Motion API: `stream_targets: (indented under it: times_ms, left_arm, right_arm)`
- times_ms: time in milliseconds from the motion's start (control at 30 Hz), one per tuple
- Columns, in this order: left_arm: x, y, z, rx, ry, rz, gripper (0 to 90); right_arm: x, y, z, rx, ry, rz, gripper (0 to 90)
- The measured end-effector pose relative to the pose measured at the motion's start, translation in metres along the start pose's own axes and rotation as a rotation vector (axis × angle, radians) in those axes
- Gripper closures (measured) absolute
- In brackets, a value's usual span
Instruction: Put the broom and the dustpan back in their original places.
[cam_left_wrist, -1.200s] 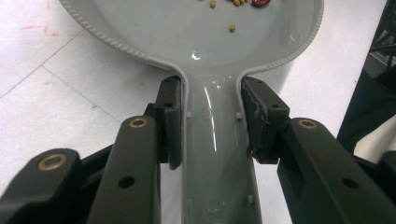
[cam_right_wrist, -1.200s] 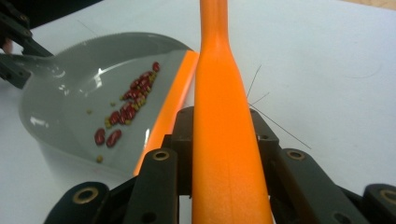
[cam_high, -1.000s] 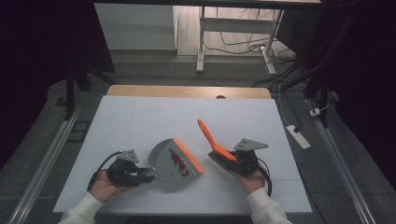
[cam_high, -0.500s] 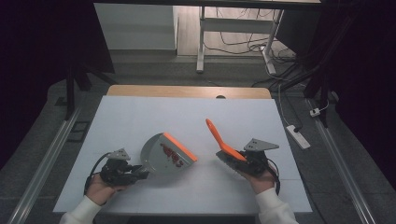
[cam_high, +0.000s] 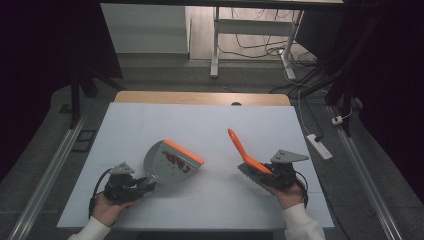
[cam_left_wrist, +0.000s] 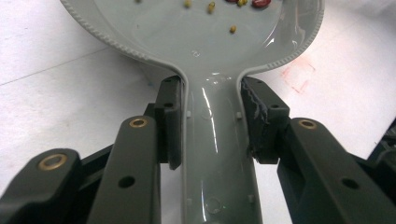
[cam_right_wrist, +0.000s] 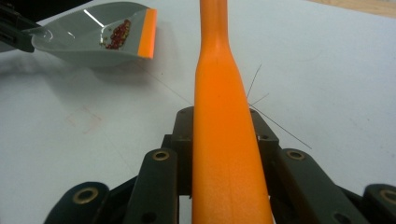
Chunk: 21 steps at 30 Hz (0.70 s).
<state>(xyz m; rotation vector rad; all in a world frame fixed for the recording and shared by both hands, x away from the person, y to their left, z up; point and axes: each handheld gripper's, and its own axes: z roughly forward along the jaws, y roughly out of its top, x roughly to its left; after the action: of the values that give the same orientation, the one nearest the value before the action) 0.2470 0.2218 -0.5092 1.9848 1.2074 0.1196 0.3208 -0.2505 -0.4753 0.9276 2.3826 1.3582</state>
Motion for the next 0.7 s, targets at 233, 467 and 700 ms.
stream_targets:
  times_ms: [233, 467, 700]
  left_arm:
    - [0.004, -0.004, -0.002, -0.003, 0.017, -0.032, 61.8]
    - [0.007, -0.008, -0.005, -0.025, 0.04, -0.062, 61.8]
    - [0.013, -0.014, -0.009, -0.034, 0.098, -0.12, 61.8]
  right_arm:
    - [-0.003, -0.006, -0.005, 0.013, -0.008, 0.033, 70.0]
    - [-0.001, -0.011, -0.006, 0.036, -0.014, 0.053, 70.0]
    - [0.001, -0.013, -0.005, 0.048, -0.005, 0.062, 70.0]
